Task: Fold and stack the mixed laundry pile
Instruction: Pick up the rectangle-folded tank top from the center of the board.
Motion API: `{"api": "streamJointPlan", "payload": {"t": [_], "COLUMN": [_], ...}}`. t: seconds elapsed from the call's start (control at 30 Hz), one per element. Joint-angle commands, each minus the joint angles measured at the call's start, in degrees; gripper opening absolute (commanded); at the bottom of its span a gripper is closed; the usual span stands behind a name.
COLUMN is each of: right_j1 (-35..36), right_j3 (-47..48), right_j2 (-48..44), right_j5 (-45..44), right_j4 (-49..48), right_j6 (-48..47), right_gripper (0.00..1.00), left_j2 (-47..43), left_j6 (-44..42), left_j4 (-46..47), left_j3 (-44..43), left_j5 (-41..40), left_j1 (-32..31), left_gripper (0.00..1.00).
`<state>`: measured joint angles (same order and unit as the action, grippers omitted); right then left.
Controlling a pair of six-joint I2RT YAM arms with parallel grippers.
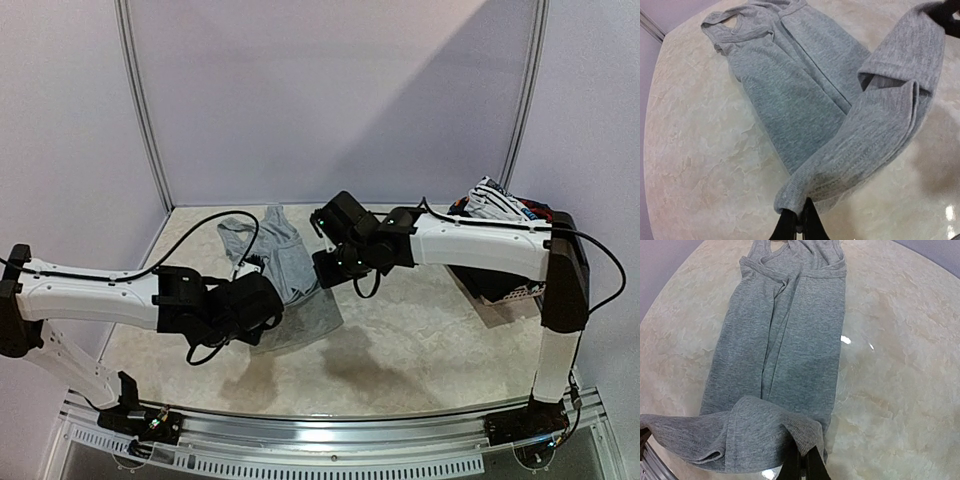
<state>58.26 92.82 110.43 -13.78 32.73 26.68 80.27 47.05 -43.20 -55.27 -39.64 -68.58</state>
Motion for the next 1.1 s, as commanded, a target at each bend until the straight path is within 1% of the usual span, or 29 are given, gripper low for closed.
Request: {"api": "streamJointPlan", "payload": {"t": [0.0, 0.27, 0.37, 0.5, 0.77, 1.07], "right_j1": [-1.73, -4.28, -5.37, -6.25, -7.79, -8.62], "right_j3": [6.47, 10.8, 11.24, 11.85, 15.47, 18.67], "right_j2": [4.73, 10.39, 11.63, 13.57, 17.82, 21.9], "right_j5": [0.82, 2.95, 4.5, 6.0, 8.09, 9.07], "right_j4": [2.9, 2.92, 1.42, -0.52, -1.34, -1.45], "right_j6": [-3.56, -4.96, -5.27, -6.58, -7.25, -7.17], "right_gripper": [0.0, 0.0, 0.0, 0.0, 0.0, 0.0], "left_j2": [-0.53, 1.8, 3.16, 5.24, 8.32, 12.47], "left_j6": [-3.67, -7.78, -9.0, -9.87, -11.04, -12.5], "left_j4": [2.98, 8.5, 10.52, 13.02, 15.7, 20.43], "left_j3": [-0.28, 0.39, 0.75, 1.21, 1.79, 3.04], "left_j5": [-0.87, 1.56, 2.23, 2.71, 1.72, 3.47], "left_j1": [4.07, 9.58, 11.14, 12.74, 15.87, 18.8], "left_gripper": [0.0, 0.0, 0.0, 0.0, 0.0, 0.0]}}
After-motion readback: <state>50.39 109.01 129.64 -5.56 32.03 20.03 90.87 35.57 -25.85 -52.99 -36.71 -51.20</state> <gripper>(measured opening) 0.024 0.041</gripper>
